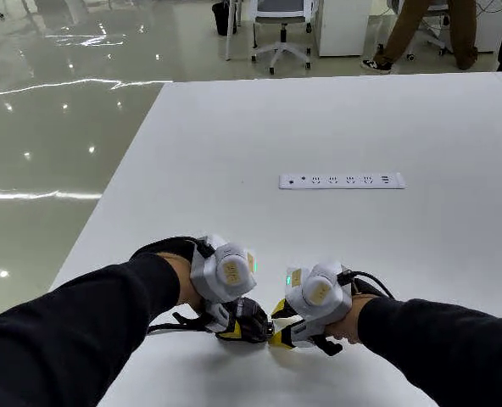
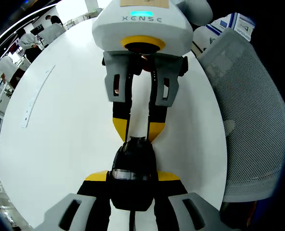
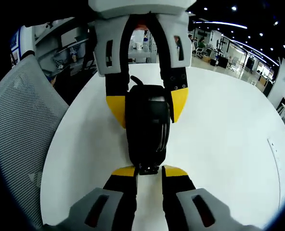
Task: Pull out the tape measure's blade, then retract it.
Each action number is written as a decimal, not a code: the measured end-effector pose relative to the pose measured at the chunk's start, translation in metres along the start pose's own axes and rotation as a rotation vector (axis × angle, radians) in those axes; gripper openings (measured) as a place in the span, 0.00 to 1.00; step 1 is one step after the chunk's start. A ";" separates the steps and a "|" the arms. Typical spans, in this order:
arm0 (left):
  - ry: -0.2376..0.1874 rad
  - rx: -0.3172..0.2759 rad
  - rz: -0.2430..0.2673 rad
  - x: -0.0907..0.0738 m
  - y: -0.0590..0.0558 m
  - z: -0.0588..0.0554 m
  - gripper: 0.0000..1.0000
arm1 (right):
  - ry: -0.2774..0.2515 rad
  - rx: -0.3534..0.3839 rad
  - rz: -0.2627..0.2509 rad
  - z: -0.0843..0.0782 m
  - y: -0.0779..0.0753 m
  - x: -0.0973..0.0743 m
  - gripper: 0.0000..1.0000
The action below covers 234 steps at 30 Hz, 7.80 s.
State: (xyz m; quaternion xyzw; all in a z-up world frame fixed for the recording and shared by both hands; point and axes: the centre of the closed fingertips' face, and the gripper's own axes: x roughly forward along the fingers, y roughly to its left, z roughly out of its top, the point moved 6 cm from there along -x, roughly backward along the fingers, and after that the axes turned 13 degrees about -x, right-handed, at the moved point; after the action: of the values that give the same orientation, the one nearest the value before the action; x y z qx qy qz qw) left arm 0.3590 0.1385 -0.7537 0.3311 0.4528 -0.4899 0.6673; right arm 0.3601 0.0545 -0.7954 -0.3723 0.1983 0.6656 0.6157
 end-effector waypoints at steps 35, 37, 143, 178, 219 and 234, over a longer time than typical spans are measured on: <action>-0.037 -0.062 -0.014 -0.001 0.004 -0.002 0.31 | 0.017 0.078 0.012 -0.011 0.005 -0.008 0.14; -0.033 -0.056 -0.012 -0.001 0.002 -0.002 0.31 | 0.020 0.020 -0.044 -0.006 0.000 -0.003 0.12; -0.111 -0.108 0.012 -0.001 0.000 -0.004 0.31 | 0.085 0.128 -0.041 -0.107 0.020 -0.103 0.10; -0.114 -0.111 0.014 -0.001 -0.001 -0.004 0.31 | 0.120 0.142 -0.050 -0.133 0.025 -0.125 0.10; -0.119 -0.114 0.017 0.000 -0.001 -0.004 0.32 | 0.155 0.170 -0.062 -0.159 0.033 -0.155 0.10; -0.121 -0.109 0.018 0.000 0.000 -0.003 0.32 | 0.170 0.183 -0.039 -0.159 0.031 -0.155 0.10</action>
State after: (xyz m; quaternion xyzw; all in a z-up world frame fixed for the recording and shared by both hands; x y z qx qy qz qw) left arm 0.3579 0.1411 -0.7551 0.2680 0.4347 -0.4778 0.7148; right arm 0.3647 -0.1692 -0.7894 -0.3733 0.3025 0.5985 0.6410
